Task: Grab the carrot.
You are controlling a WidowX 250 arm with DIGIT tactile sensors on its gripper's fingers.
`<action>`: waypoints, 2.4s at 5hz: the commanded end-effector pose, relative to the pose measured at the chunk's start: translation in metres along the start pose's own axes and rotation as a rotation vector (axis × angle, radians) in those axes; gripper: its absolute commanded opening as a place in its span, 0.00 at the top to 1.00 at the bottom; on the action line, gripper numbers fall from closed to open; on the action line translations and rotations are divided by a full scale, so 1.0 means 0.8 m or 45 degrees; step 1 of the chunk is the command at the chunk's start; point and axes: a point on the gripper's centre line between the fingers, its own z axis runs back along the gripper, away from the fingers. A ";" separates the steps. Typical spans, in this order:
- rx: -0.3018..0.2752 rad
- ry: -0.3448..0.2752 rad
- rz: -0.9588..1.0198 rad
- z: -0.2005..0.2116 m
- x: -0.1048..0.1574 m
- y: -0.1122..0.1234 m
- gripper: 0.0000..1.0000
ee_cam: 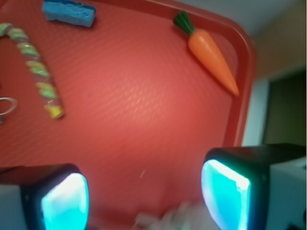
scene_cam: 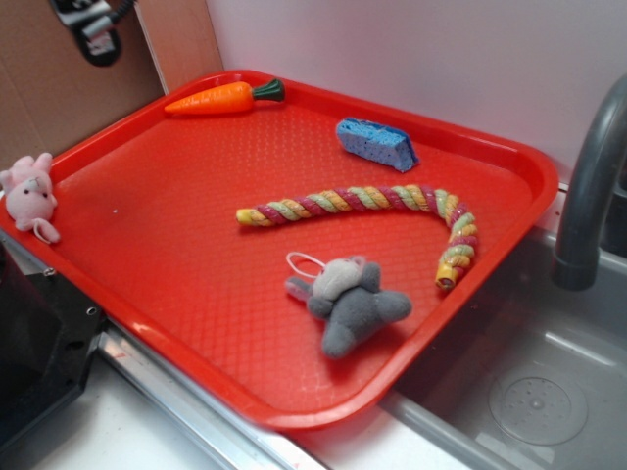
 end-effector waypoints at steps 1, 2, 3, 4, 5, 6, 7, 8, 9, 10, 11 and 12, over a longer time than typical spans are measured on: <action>0.099 -0.087 -0.309 -0.066 0.080 0.041 0.00; 0.122 -0.048 -0.340 -0.089 0.077 0.068 0.00; 0.141 -0.085 -0.398 -0.096 0.077 0.087 0.00; 0.141 -0.085 -0.398 -0.096 0.077 0.087 0.00; 0.141 -0.085 -0.398 -0.096 0.077 0.087 0.00; 0.141 -0.085 -0.398 -0.096 0.077 0.087 0.00; 0.141 -0.085 -0.398 -0.096 0.077 0.087 0.00; 0.143 -0.052 -0.402 -0.123 0.083 0.096 0.00; 0.163 -0.025 -0.422 -0.142 0.090 0.106 0.00; 0.169 -0.016 -0.422 -0.153 0.097 0.109 0.00; 0.175 -0.012 -0.425 -0.159 0.099 0.109 0.00; 0.170 0.002 -0.436 -0.166 0.100 0.107 0.00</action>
